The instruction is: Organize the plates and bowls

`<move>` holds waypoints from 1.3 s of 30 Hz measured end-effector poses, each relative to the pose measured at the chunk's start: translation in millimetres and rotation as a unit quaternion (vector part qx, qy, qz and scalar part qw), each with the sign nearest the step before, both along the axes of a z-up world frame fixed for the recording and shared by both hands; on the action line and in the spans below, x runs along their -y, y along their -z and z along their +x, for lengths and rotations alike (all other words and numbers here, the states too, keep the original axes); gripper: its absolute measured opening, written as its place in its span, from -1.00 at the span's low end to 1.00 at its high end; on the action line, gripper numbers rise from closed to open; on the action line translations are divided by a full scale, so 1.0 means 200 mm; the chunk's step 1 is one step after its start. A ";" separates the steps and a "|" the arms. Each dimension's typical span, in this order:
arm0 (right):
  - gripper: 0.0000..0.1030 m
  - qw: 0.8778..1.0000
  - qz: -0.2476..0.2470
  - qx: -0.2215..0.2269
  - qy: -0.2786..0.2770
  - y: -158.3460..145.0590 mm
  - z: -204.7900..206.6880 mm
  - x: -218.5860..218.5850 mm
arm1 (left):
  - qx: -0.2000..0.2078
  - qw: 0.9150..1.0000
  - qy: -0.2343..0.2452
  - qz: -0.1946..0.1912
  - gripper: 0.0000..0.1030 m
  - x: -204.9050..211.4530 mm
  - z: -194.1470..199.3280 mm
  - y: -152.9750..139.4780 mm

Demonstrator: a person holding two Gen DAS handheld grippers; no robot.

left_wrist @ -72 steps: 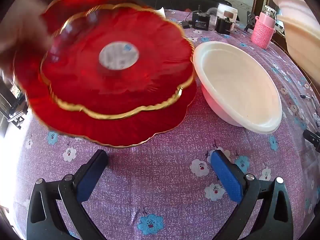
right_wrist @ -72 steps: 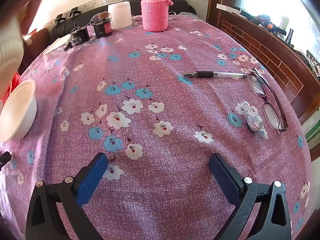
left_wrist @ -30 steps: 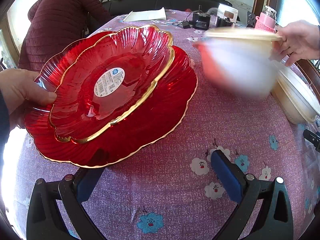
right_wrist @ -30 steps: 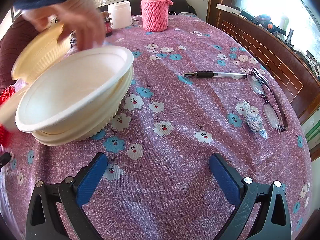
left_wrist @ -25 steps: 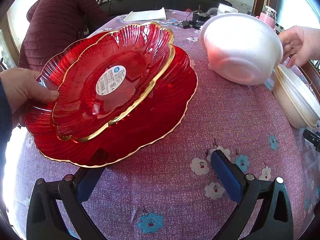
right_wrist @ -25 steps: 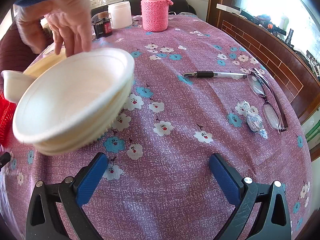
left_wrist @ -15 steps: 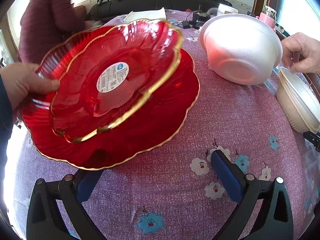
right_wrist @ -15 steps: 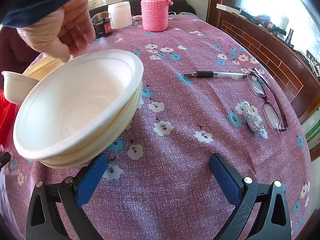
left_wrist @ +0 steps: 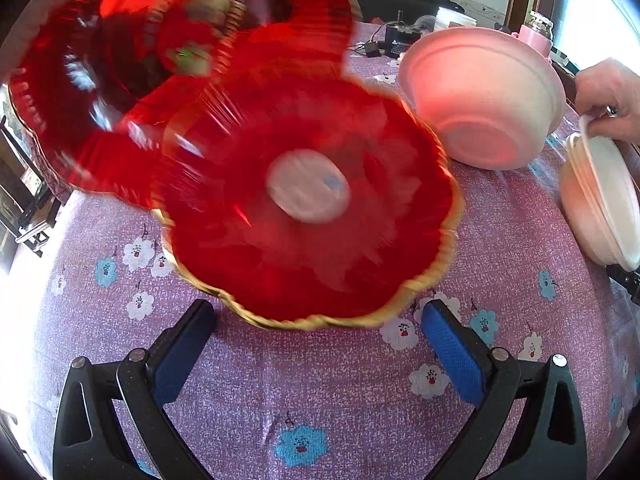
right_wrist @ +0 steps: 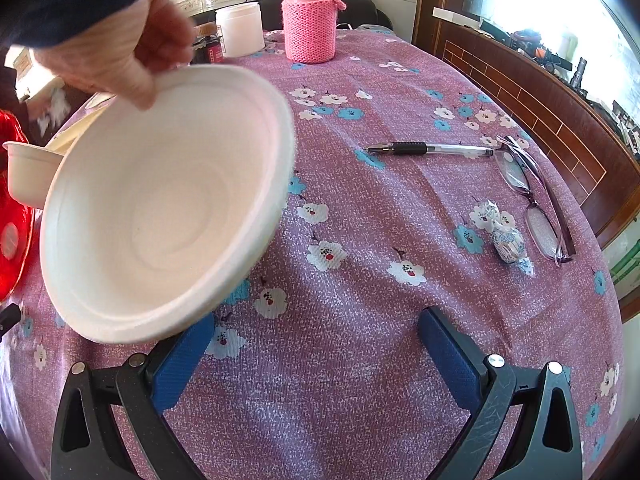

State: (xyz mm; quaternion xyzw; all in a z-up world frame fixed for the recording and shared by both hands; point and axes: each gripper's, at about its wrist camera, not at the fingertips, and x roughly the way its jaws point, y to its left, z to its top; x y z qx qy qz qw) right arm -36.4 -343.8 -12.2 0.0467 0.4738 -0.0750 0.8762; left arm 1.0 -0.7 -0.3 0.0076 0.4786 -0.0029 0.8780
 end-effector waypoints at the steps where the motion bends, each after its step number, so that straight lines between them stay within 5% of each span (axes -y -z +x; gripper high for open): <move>1: 0.99 1.000 0.000 0.000 0.000 0.00 0.00 0.00 | 0.000 1.000 0.000 0.000 1.00 0.00 0.00 0.00; 39: 0.99 1.000 0.000 -0.001 0.000 0.00 0.00 0.00 | 0.001 1.000 -0.003 0.001 1.00 0.01 -0.02 0.00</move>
